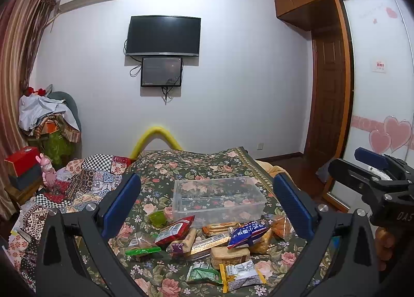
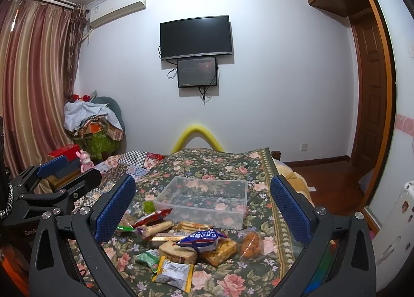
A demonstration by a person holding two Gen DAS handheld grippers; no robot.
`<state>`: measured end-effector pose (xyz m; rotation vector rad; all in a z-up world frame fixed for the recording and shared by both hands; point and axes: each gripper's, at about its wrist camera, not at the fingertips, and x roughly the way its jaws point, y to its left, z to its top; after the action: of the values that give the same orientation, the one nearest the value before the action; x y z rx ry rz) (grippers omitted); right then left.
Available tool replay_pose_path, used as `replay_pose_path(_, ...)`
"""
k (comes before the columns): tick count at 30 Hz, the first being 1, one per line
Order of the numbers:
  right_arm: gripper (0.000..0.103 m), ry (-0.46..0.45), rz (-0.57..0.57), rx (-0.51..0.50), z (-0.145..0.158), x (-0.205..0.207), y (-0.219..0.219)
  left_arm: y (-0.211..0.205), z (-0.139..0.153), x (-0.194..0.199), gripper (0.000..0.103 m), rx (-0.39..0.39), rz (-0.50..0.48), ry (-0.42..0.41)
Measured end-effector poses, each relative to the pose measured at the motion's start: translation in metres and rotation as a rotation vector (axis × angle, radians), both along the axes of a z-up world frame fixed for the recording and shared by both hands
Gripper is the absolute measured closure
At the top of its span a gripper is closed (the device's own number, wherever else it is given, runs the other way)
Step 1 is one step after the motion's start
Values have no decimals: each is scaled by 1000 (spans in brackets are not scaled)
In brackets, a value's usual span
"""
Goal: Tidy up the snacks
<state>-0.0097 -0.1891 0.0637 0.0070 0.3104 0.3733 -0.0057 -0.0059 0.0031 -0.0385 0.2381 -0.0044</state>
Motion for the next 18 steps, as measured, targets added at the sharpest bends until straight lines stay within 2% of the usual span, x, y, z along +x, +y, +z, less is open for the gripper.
replay_pose_path(18,0,1,3,-3,-6,1,3,3,-2,2,0,-10,-9,6)
